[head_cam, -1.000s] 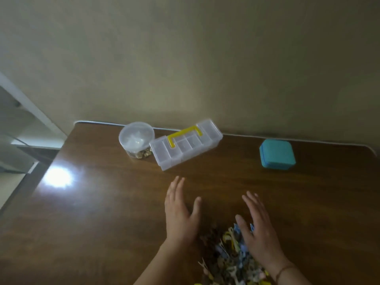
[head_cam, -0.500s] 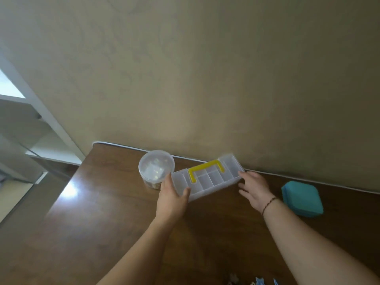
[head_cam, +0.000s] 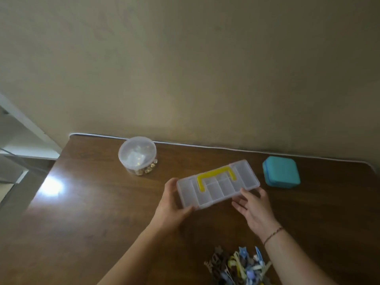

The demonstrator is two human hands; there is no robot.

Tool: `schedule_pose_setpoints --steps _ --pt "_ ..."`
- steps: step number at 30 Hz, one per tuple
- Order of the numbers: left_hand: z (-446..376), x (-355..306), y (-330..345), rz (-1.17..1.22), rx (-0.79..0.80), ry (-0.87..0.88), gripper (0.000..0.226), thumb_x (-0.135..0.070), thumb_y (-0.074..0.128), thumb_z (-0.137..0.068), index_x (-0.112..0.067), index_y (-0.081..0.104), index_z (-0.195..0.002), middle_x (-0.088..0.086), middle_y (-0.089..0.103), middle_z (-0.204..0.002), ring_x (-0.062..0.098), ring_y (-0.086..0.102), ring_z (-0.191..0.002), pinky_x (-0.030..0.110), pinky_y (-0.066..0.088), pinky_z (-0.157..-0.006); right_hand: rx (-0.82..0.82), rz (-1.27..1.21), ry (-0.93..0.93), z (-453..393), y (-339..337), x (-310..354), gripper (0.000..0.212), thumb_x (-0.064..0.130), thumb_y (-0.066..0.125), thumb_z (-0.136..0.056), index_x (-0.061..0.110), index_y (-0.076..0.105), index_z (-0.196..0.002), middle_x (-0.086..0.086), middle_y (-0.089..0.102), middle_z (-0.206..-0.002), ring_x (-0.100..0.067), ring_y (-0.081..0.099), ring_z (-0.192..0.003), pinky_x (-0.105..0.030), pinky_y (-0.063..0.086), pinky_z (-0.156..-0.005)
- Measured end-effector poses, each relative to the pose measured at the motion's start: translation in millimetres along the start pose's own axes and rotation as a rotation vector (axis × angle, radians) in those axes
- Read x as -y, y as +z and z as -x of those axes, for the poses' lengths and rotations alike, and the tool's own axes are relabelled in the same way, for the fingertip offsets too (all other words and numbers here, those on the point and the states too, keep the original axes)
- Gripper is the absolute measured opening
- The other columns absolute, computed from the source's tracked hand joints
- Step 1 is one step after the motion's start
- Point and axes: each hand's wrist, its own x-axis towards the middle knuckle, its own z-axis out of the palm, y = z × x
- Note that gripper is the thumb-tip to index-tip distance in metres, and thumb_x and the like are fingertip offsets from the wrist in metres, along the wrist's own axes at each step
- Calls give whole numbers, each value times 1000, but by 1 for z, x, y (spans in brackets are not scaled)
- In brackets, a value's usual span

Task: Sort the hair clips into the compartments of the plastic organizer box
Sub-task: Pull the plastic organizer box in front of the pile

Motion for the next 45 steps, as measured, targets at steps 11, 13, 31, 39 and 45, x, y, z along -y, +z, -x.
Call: schedule_pose_setpoints --steps 11,13,31,39,45 --pt "39 27 30 -182 73 159 131 -48 87 -62 -39 -7 -153 -21 32 -144 -3 37 -132 20 33 -106 2 -126 23 57 -73 -52 70 1 65 -86 31 29 -138 -23 60 -101 -28 64 -76 -37 55 -69" --pt "37 26 28 -177 66 178 130 -48 87 -62 -35 -2 -155 -22 36 -142 -5 39 -129 16 32 -104 3 -134 13 57 -73 -53 68 1 66 -85 28 31 -138 -23 61 -101 -26 63 -71 -34 54 -65" --pt "30 29 20 -306 161 357 127 -41 86 -69 -20 -3 -157 -12 46 -137 -3 46 -119 -2 30 -95 -140 -81 -117 76 -66 -59 76 0 69 -82 27 28 -140 -25 64 -100 -29 67 -78 -39 57 -75" --pt "33 31 22 -227 126 290 130 -35 88 -68 -24 -6 -157 -25 38 -135 -6 40 -124 12 33 -102 -67 -280 37 80 -49 -74 58 6 65 -85 12 42 -137 -23 61 -119 -31 67 -101 -33 59 -72" --pt "34 29 22 -211 115 268 121 -45 86 -66 -19 9 -157 -21 41 -137 -5 40 -126 4 33 -97 66 -230 150 101 8 -107 58 8 65 -87 15 40 -138 -19 65 -115 -31 66 -103 -45 51 -95"
